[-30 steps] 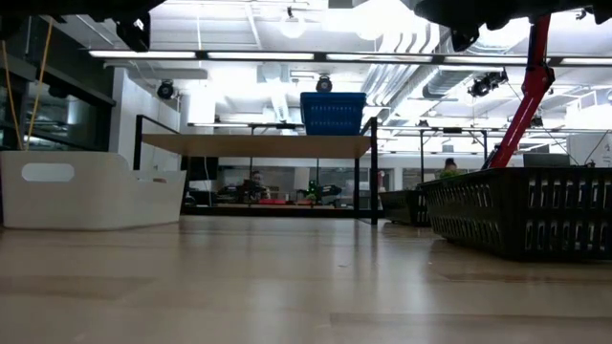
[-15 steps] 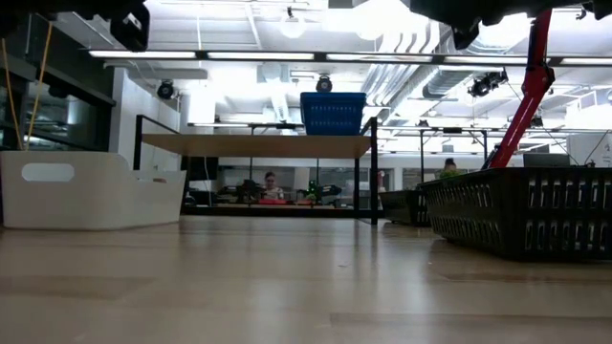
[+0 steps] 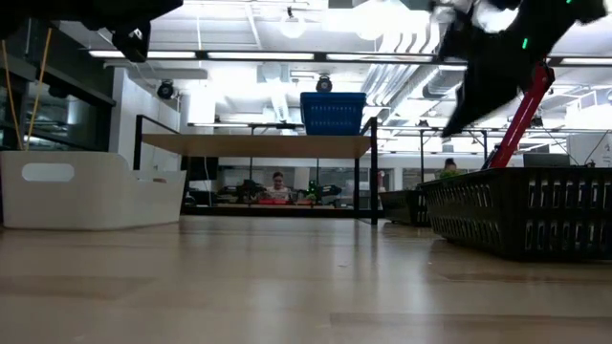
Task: Stack baskets on shelf by color
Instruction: Put the top right black bin on the shelf
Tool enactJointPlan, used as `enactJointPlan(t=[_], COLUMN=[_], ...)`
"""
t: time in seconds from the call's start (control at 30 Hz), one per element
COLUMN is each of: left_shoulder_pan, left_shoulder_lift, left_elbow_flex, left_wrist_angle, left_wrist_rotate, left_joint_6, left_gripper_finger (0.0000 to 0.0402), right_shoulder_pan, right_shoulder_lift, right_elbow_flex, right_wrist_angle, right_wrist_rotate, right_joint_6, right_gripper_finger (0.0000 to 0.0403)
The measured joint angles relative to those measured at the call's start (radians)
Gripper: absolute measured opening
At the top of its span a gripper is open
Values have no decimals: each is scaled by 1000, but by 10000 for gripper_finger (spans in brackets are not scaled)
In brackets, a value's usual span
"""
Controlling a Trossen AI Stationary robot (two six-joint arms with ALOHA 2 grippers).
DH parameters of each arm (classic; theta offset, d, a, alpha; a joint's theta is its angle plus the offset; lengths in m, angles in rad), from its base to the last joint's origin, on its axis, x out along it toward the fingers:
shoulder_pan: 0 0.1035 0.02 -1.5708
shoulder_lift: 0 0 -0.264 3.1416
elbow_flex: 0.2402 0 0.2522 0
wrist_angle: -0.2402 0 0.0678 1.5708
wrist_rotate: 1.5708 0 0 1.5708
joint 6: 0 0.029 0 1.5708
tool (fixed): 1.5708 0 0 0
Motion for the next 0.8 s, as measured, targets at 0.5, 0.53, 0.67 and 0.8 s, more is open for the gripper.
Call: enactJointPlan(t=[0.5,0.53,0.67,0.8], left_shoulder_pan=[0,0,0,0], left_shoulder_lift=[0,0,0,0], left_elbow_flex=[0,0,0,0], left_wrist_angle=[-8,-8,-8,-8], left_wrist_rotate=[0,0,0,1], left_joint_6=[0,0,1,0], left_gripper_finger=[0,0,0,0], right_shoulder_pan=[-214,-214,-224,-238], right_shoulder_lift=[284,296,351,396], right_elbow_flex=[-2,-2,-2,-2], right_wrist_angle=[10,12,35,55], right_wrist_rotate=[-102,-96,-51,-47], right_joint_6=[-304,-312,-331,-354], right_gripper_finger=[193,193,193,178])
